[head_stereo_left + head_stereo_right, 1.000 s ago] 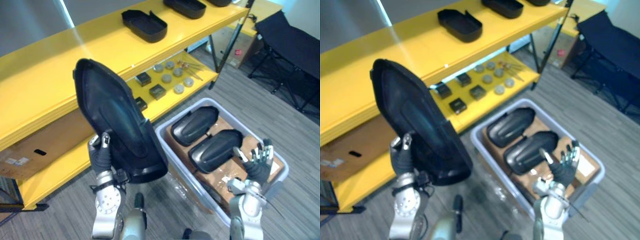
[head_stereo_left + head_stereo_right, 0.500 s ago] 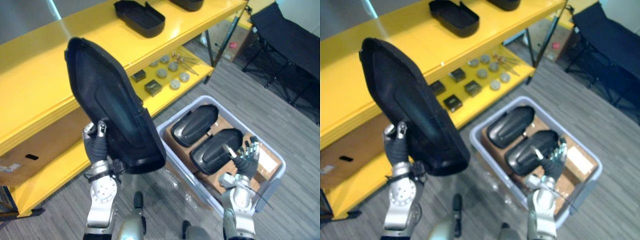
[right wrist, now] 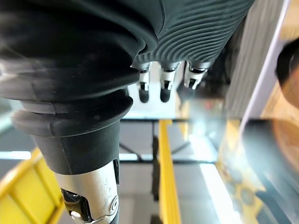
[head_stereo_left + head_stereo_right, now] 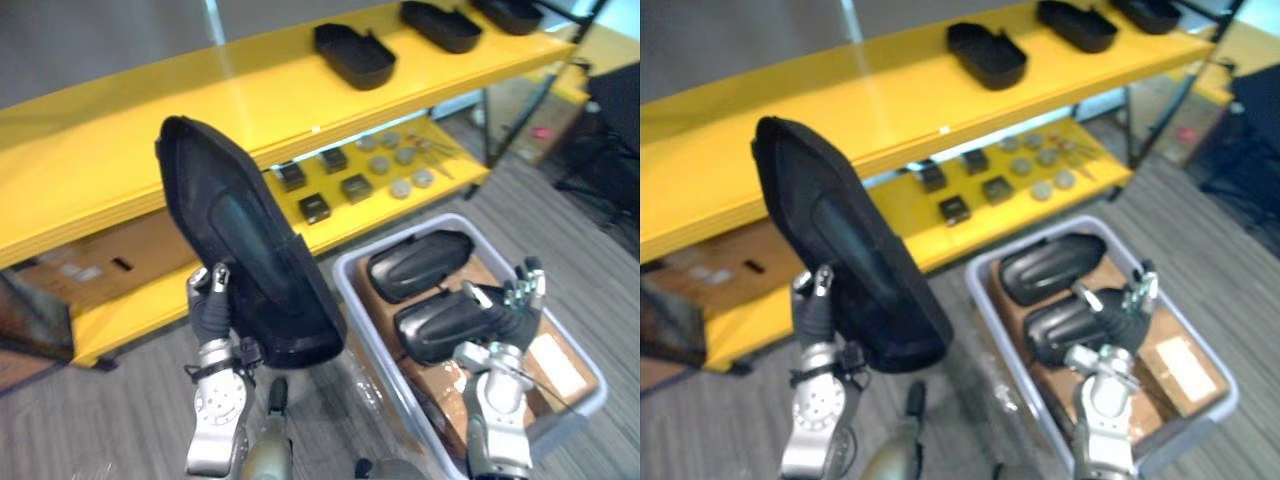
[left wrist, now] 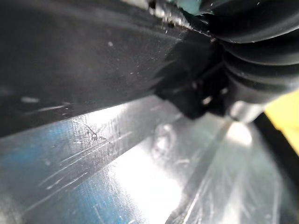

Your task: Walk over and take plastic housings, then place them on the shelf

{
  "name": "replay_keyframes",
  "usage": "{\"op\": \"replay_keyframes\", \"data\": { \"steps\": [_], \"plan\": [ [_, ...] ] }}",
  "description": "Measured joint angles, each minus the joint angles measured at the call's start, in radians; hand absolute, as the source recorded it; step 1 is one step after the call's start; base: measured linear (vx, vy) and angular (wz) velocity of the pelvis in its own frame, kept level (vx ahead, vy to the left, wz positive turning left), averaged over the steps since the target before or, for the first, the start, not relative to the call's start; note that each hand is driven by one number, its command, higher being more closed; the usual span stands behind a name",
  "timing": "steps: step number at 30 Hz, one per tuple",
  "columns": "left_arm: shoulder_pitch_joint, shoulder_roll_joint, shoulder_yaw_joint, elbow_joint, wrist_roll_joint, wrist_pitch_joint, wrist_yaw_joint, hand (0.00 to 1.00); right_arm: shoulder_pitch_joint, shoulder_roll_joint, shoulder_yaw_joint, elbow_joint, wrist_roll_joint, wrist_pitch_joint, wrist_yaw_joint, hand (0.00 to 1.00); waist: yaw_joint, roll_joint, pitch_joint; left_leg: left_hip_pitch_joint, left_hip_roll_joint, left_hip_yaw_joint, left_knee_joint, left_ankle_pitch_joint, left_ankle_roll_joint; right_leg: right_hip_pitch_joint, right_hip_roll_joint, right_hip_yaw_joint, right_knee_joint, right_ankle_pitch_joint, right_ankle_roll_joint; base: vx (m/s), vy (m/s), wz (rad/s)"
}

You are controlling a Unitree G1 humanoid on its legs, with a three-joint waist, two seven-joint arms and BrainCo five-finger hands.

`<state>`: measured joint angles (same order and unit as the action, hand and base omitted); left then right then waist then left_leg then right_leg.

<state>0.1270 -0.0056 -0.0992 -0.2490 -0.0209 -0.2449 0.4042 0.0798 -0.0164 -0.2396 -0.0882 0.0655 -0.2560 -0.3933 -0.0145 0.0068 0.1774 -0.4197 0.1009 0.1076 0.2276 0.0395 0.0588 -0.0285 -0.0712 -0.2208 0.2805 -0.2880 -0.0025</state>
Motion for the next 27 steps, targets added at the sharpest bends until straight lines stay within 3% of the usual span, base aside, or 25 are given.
{"op": "replay_keyframes", "data": {
  "steps": [2, 3, 5, 7, 11, 13, 14, 15, 16, 17, 19, 21, 23, 24, 26, 27],
  "plan": [
    [0.002, 0.000, 0.009, 0.001, 0.000, 0.000, 0.000, 1.00, 0.000, -0.007, -0.007, -0.002, 0.000, -0.002, 0.000, 0.00, -0.001, 0.019, -0.013, 0.039, 0.033, -0.005, 0.056, 0.002, -0.002, 0.013, 0.006, -0.029, 0.000, 0.001, 0.001, -0.01, 0.018, 0.60],
    [-0.002, -0.001, 0.006, 0.005, 0.000, 0.000, -0.005, 1.00, 0.001, -0.002, -0.020, 0.004, 0.002, -0.003, -0.002, 0.00, -0.004, 0.044, -0.028, 0.065, 0.043, -0.020, 0.002, -0.012, -0.046, 0.018, 0.015, -0.050, -0.001, 0.007, 0.014, 0.02, 0.067, 0.54],
    [-0.012, 0.011, 0.006, 0.008, 0.000, 0.000, -0.017, 1.00, -0.011, 0.015, -0.035, 0.031, 0.017, -0.003, -0.001, 0.00, -0.002, 0.043, -0.030, 0.090, 0.036, -0.025, -0.050, 0.014, -0.103, 0.034, 0.013, -0.057, -0.017, 0.022, 0.039, 0.02, 0.079, 0.44],
    [-0.014, 0.046, 0.007, 0.016, 0.000, 0.000, -0.017, 1.00, -0.018, 0.044, -0.039, 0.049, 0.041, -0.004, -0.001, 0.00, -0.003, 0.030, -0.025, 0.102, 0.012, -0.062, -0.084, 0.035, -0.141, 0.066, 0.012, -0.059, -0.064, 0.056, 0.089, 0.04, 0.107, 0.50],
    [-0.014, 0.091, 0.008, 0.045, 0.002, 0.006, -0.025, 1.00, -0.042, 0.074, -0.037, 0.076, 0.041, -0.003, 0.003, 0.00, 0.003, 0.006, -0.026, 0.117, -0.032, -0.067, -0.071, 0.014, -0.116, 0.099, -0.025, -0.052, -0.076, 0.103, 0.128, 0.05, 0.194, 0.21],
    [-0.023, 0.104, 0.009, 0.058, 0.011, 0.006, -0.028, 1.00, -0.058, 0.081, -0.027, 0.090, 0.038, -0.002, 0.006, 0.00, 0.008, 0.004, -0.024, 0.121, -0.047, -0.043, -0.029, -0.036, -0.091, 0.063, -0.060, -0.031, 0.024, 0.103, 0.128, 0.03, 0.218, -0.27],
    [-0.030, 0.120, 0.009, 0.065, 0.035, 0.007, -0.029, 1.00, -0.065, 0.086, -0.001, 0.107, 0.038, 0.001, 0.007, 0.00, 0.010, 0.003, -0.023, 0.129, -0.048, -0.024, -0.010, -0.066, -0.081, -0.001, -0.087, -0.008, 0.163, 0.108, 0.127, 0.04, 0.257, -0.48],
    [-0.039, 0.140, 0.010, 0.066, 0.045, 0.008, -0.035, 1.00, -0.062, 0.095, 0.027, 0.108, 0.037, 0.004, 0.009, 0.00, 0.010, -0.003, -0.021, 0.148, -0.051, -0.010, -0.017, -0.074, -0.071, -0.076, -0.113, 0.004, 0.304, 0.145, 0.074, 0.04, 0.246, -0.44],
    [-0.043, 0.147, 0.009, 0.066, 0.055, 0.009, -0.035, 1.00, -0.061, 0.095, 0.039, 0.108, 0.037, 0.006, 0.016, 0.00, 0.008, -0.002, -0.020, 0.161, -0.050, -0.007, -0.031, -0.074, -0.070, -0.109, -0.121, 0.003, 0.358, 0.164, 0.048, 0.07, 0.219, -0.26],
    [-0.052, 0.158, 0.009, 0.066, 0.078, 0.009, -0.035, 1.00, -0.059, 0.095, 0.060, 0.109, 0.034, 0.011, 0.029, 0.00, -0.001, 0.004, -0.016, 0.186, -0.049, -0.007, -0.064, -0.073, -0.069, -0.146, -0.117, 0.004, 0.402, 0.142, 0.034, 0.09, 0.188, -0.09],
    [-0.061, 0.160, 0.010, 0.064, 0.113, 0.009, -0.035, 1.00, -0.051, 0.094, 0.083, 0.108, 0.014, 0.012, 0.048, 0.00, -0.004, 0.006, -0.016, 0.223, -0.048, -0.016, -0.118, -0.066, -0.059, -0.164, -0.076, 0.017, 0.342, 0.088, 0.065, 0.11, 0.136, 0.07],
    [-0.082, 0.156, 0.009, 0.065, 0.127, 0.009, -0.035, 1.00, -0.030, 0.092, 0.091, 0.103, -0.003, 0.013, 0.073, 0.00, -0.007, 0.004, -0.016, 0.234, -0.051, -0.049, -0.165, -0.035, -0.050, -0.162, 0.002, 0.042, 0.132, 0.084, 0.066, 0.11, 0.002, 0.39],
    [-0.095, 0.153, 0.010, 0.069, 0.140, 0.009, -0.035, 1.00, -0.023, 0.090, 0.093, 0.103, -0.003, 0.013, 0.087, 0.00, -0.010, -0.002, -0.016, 0.245, -0.059, -0.076, -0.205, -0.006, -0.056, -0.163, 0.043, 0.057, -0.037, 0.101, 0.065, 0.13, -0.089, 0.51],
    [-0.101, 0.153, 0.008, 0.076, 0.145, 0.009, -0.035, 1.00, -0.021, 0.086, 0.093, 0.103, -0.003, 0.013, 0.089, 0.00, -0.015, -0.004, -0.017, 0.245, -0.068, -0.096, -0.214, 0.001, -0.056, -0.163, 0.056, 0.078, -0.107, 0.135, 0.050, 0.18, -0.136, 0.86],
    [-0.106, 0.153, 0.006, 0.080, 0.149, 0.016, -0.035, 1.00, -0.009, 0.076, 0.094, 0.098, -0.004, 0.013, 0.089, 0.00, -0.031, -0.020, -0.017, 0.246, -0.115, -0.144, -0.219, 0.006, -0.074, -0.157, 0.036, 0.115, -0.164, 0.275, 0.022, 0.14, -0.124, 0.94],
    [-0.105, 0.130, -0.003, 0.086, 0.150, 0.023, -0.036, 1.00, -0.006, 0.044, 0.093, 0.097, -0.004, 0.017, 0.089, 0.00, -0.027, 0.005, -0.010, 0.249, -0.109, -0.166, -0.216, 0.003, -0.081, -0.145, 0.038, 0.086, -0.154, 0.272, 0.022, 0.22, -0.173, 0.65]
  ]
}}
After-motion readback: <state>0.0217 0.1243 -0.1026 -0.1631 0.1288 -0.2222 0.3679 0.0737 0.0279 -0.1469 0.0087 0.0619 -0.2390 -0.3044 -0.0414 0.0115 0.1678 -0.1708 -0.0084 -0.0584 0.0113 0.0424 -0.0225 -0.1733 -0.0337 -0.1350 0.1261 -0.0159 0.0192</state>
